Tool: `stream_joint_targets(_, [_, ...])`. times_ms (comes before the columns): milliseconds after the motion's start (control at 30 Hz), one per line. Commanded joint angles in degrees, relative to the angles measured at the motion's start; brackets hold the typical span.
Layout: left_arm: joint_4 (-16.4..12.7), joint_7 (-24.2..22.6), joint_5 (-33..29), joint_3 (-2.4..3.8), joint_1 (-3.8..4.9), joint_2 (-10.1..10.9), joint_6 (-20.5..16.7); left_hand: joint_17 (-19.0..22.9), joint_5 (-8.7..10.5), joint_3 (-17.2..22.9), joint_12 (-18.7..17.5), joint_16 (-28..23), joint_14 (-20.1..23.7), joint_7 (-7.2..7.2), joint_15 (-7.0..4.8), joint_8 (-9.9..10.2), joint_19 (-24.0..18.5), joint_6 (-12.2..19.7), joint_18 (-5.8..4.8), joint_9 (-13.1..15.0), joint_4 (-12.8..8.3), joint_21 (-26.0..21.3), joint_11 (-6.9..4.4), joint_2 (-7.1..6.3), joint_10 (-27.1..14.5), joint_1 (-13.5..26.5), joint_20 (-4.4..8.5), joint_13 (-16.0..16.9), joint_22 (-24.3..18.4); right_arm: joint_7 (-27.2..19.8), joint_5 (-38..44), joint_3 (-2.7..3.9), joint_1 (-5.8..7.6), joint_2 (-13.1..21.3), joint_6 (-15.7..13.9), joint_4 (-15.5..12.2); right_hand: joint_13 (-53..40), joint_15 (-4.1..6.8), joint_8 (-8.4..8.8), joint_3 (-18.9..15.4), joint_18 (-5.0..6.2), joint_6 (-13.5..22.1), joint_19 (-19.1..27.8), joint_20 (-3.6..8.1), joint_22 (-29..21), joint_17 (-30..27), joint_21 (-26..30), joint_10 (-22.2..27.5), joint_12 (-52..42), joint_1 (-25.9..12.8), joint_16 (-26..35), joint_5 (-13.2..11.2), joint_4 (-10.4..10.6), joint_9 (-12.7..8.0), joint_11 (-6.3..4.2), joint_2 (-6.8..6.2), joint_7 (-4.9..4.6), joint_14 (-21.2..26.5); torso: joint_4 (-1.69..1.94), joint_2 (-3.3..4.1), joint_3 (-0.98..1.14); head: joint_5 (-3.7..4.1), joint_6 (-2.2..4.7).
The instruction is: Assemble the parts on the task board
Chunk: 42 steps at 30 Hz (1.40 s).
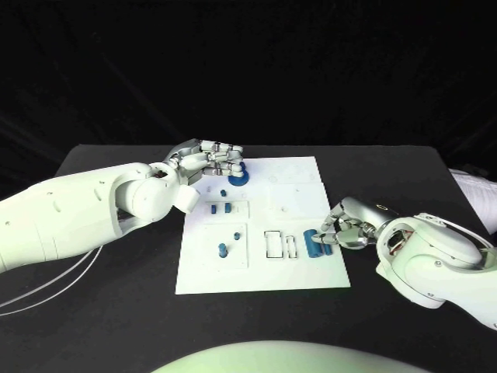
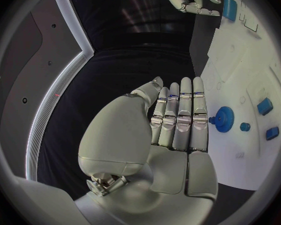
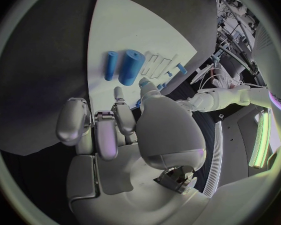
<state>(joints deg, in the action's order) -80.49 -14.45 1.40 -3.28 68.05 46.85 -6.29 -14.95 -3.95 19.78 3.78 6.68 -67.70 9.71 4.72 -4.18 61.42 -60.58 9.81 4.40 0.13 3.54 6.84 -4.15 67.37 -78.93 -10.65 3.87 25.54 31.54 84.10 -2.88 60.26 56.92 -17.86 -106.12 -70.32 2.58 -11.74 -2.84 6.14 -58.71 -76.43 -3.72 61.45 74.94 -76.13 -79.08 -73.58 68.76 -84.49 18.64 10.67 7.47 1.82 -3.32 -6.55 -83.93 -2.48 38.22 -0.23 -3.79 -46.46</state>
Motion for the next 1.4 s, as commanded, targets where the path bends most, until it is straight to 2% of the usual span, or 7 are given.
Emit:
stream_joint_targets(33, [-0.2,-0.6,-0.1,0.03,0.00,0.0,1.0,0.1,-0.16,-0.3,-0.1,-0.4,-0.3,0.33,0.00,0.4,0.5,-0.1,0.67,-0.1,0.1,0.1,0.36,-0.27,-0.2,0.3,-0.12,0.0,0.0,1.7,2.4,-0.04,-0.39,-0.6,2.8,0.2,0.0,-0.26,-0.26,-0.4,-0.61,0.4,0.2,-0.11,0.1,6.9,-0.3,0.4,0.4,-0.3,-0.2,0.3,0.0,0.1,-0.04,0.27,0.12,-4.5,0.02,0.03,-0.01,-0.08,-0.11])
stream_joint_targets(200, [-0.2,-0.6,-0.1,0.03,-0.02,0.0,1.1,0.1,-0.16,-0.4,-0.1,-0.4,-0.3,0.35,0.03,0.4,0.5,0.0,0.67,-0.1,0.2,0.1,0.39,-0.30,-0.3,0.4,-0.15,0.0,-0.2,1.5,2.6,-0.05,-0.90,-1.5,3.3,0.5,0.0,-0.26,-0.36,-0.6,-0.61,0.4,0.2,-0.11,0.0,6.9,-0.3,0.5,0.5,-0.3,-0.1,0.2,0.1,0.1,-0.05,0.33,0.14,-4.5,0.02,0.07,0.06,-0.21,-0.28])
stream_joint_targets(433, [-0.1,-0.6,-0.1,0.03,-0.03,0.1,1.1,0.1,-0.16,-0.4,-0.1,-0.4,-0.3,0.35,0.03,0.4,0.5,0.0,0.67,-0.1,0.2,0.1,0.39,-0.30,-0.3,0.4,-0.15,0.0,-0.2,1.4,3.0,-0.06,-1.11,-2.2,4.0,0.9,-0.2,-0.24,-0.56,-0.7,-0.63,0.2,0.2,-0.11,0.2,6.9,-0.3,0.4,0.3,0.0,-0.2,0.3,0.3,0.3,-0.10,0.52,0.20,-4.5,-0.03,-0.01,0.00,-0.28,-0.44])
stream_joint_targets(633, [-0.2,-0.6,-0.1,0.03,-0.04,0.1,1.1,0.1,-0.16,-0.4,-0.1,-0.4,-0.3,0.35,0.03,0.4,0.5,0.0,0.67,-0.1,0.2,0.1,0.39,-0.30,-0.3,0.4,-0.15,0.0,-0.2,1.5,3.4,-0.07,-1.41,-3.2,5.2,1.9,-0.4,-0.18,-0.92,-0.9,-0.63,0.1,0.2,-0.08,0.2,7.0,-0.4,0.4,0.3,0.8,-0.2,0.4,0.3,0.5,-0.19,0.92,0.30,-4.5,-0.04,0.02,0.01,-0.38,-0.52])
stream_joint_targets(1067, [-0.2,-0.5,-0.1,0.03,-0.04,0.2,1.1,0.1,-0.18,-0.4,-0.1,-0.5,-0.3,0.32,0.03,0.4,0.5,0.0,0.68,-0.1,0.2,0.1,0.38,-0.23,-0.3,0.5,-0.17,0.0,-0.4,2.0,4.2,-0.16,-2.33,-5.7,5.3,4.6,-0.9,-0.08,-1.44,-0.9,-0.62,-0.2,0.3,0.00,0.3,7.1,-0.4,0.3,0.2,2.3,-0.3,0.5,0.2,0.8,-0.31,2.09,0.42,-4.5,0.02,0.00,-0.02,-0.44,-0.69])
stream_joint_targets(1233, [-0.3,-0.4,-0.1,0.03,-0.04,0.2,1.1,0.1,-0.18,-0.4,-0.1,-0.5,-0.3,0.32,0.03,0.4,0.5,0.0,0.68,-0.1,0.2,0.1,0.38,-0.23,-0.3,0.5,-0.17,0.0,-0.4,2.1,4.5,-0.17,-2.41,-5.6,2.5,4.7,-1.5,0.12,-2.06,-0.7,-0.68,-1.1,0.1,0.13,0.6,7.4,-0.6,-0.1,0.0,3.2,-0.5,0.7,0.4,1.3,-0.58,3.40,0.74,-4.6,-0.03,-0.02,-0.05,-0.46,-0.69])
stream_joint_targets(1400, [-0.3,-0.4,-0.1,0.03,-0.04,0.2,1.1,0.1,-0.18,-0.4,-0.1,-0.5,-0.3,0.32,0.03,0.4,0.5,0.0,0.68,-0.1,0.2,0.1,0.38,-0.23,-0.3,0.5,-0.17,0.0,-0.4,0.7,4.1,-0.17,-2.42,-4.5,-4.2,3.5,-2.4,0.45,-2.64,-0.5,-0.88,-2.2,-0.5,0.39,1.8,8.1,-1.2,-0.8,-0.6,4.0,-1.0,0.8,0.4,1.8,-1.01,4.41,1.25,-4.7,0.05,-0.03,0.02,-0.55,-0.66])
